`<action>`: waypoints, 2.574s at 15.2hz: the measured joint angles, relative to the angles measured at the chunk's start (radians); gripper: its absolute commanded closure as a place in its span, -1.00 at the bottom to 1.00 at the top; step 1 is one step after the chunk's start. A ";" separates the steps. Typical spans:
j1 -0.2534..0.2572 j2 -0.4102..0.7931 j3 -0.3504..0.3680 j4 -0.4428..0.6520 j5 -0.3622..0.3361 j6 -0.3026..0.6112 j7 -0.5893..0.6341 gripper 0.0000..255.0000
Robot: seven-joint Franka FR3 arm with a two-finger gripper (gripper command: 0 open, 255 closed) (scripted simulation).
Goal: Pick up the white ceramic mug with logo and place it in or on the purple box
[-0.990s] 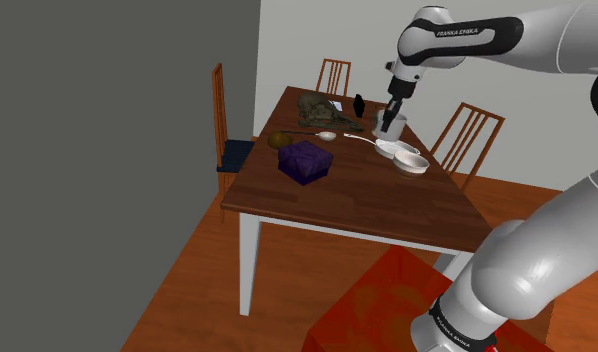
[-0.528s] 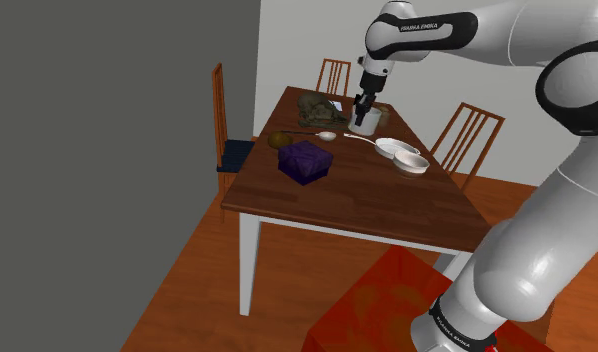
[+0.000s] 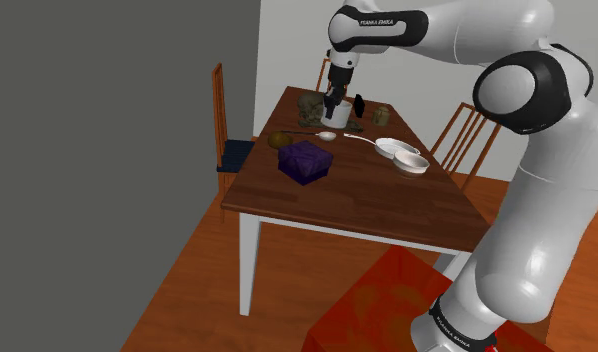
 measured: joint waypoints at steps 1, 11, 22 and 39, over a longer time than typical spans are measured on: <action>0.001 0.035 0.004 0.048 0.010 -0.015 0.007 1.00; 0.007 0.290 0.039 0.377 0.068 -0.097 0.072 1.00; 0.025 0.264 0.040 0.186 0.063 0.067 0.072 1.00; 0.020 0.265 0.039 0.274 0.063 -0.016 0.074 -1.00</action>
